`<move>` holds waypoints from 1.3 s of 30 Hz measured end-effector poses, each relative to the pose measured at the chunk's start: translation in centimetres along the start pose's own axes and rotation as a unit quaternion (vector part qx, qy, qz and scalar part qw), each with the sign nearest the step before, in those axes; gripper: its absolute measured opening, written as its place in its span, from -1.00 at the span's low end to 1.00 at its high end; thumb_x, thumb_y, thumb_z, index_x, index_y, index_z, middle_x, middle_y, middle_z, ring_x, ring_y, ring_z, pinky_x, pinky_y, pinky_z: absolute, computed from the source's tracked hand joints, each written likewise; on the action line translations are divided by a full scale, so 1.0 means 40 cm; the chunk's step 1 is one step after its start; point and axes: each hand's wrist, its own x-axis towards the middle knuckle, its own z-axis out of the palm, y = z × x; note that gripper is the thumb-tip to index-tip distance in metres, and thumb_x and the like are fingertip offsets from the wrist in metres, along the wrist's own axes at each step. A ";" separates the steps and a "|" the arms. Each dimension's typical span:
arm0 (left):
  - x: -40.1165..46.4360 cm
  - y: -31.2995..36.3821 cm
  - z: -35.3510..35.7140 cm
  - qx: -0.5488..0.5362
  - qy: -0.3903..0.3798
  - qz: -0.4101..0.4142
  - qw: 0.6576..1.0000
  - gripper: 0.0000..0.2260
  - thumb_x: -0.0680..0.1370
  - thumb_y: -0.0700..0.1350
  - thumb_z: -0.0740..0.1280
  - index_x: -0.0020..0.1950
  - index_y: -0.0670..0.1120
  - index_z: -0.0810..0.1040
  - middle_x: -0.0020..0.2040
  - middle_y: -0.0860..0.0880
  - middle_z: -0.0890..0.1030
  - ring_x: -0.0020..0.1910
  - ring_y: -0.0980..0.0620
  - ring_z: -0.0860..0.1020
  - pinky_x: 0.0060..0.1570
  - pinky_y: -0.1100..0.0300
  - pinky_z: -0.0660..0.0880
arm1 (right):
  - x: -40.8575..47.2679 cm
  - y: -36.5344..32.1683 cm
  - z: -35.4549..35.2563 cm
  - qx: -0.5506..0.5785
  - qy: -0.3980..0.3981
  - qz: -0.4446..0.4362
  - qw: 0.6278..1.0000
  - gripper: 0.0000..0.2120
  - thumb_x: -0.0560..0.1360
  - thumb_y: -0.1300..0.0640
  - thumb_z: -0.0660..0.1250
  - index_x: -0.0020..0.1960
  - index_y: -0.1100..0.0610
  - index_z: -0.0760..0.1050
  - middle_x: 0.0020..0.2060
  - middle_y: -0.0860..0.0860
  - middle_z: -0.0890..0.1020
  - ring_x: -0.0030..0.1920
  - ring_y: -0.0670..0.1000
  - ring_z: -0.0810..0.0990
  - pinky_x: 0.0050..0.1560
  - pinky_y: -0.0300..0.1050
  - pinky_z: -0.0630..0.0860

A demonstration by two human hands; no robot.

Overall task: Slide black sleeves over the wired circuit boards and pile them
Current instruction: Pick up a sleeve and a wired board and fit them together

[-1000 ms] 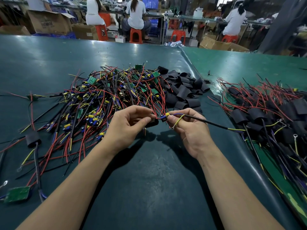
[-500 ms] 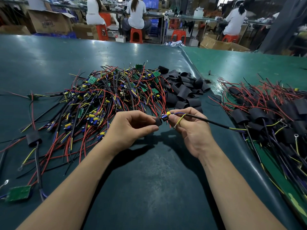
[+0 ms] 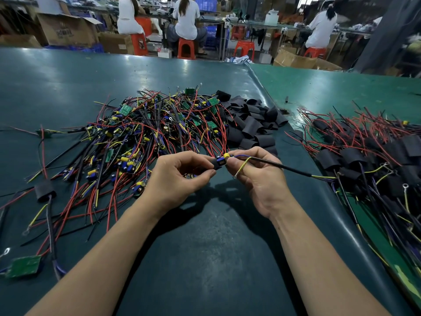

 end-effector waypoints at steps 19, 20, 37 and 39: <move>0.004 -0.016 0.005 -0.026 0.020 0.033 0.999 -0.85 0.44 -0.35 0.49 -0.09 -0.12 0.68 0.00 0.00 0.72 0.01 0.02 0.69 0.05 0.21 0.59 | 0.000 0.012 0.010 0.043 0.028 0.048 0.998 -0.85 0.26 0.39 0.50 -0.26 0.22 0.57 -0.23 0.15 0.71 -0.21 0.06 0.68 -0.09 -0.14 0.64; 0.005 -0.016 0.005 -0.031 0.022 0.035 0.999 -0.85 0.44 -0.33 0.49 -0.08 -0.11 0.68 0.00 0.00 0.72 0.01 0.02 0.69 0.06 0.22 0.59 | 0.000 0.013 0.014 0.068 0.029 0.060 0.995 -0.85 0.25 0.37 0.49 -0.25 0.25 0.56 -0.24 0.17 0.70 -0.22 0.06 0.68 -0.09 -0.14 0.65; 0.002 0.006 0.009 0.065 0.036 0.112 0.991 -0.90 0.43 -0.35 0.50 -0.07 -0.24 0.69 0.02 -0.08 0.70 0.02 0.04 0.68 0.06 0.07 0.62 | -0.005 0.012 0.013 0.005 -0.011 -0.015 1.000 -0.77 0.28 0.37 0.49 -0.36 0.06 0.59 -0.18 0.11 0.69 -0.09 0.11 0.67 -0.08 -0.12 0.60; 0.000 0.007 0.009 0.068 0.027 0.117 0.990 -0.89 0.43 -0.34 0.50 -0.07 -0.23 0.69 0.03 -0.08 0.69 0.03 0.04 0.68 0.06 0.06 0.62 | -0.004 0.007 0.004 -0.009 -0.024 -0.007 1.000 -0.79 0.25 0.34 0.51 -0.36 0.05 0.60 -0.18 0.12 0.70 -0.08 0.12 0.68 -0.07 -0.10 0.60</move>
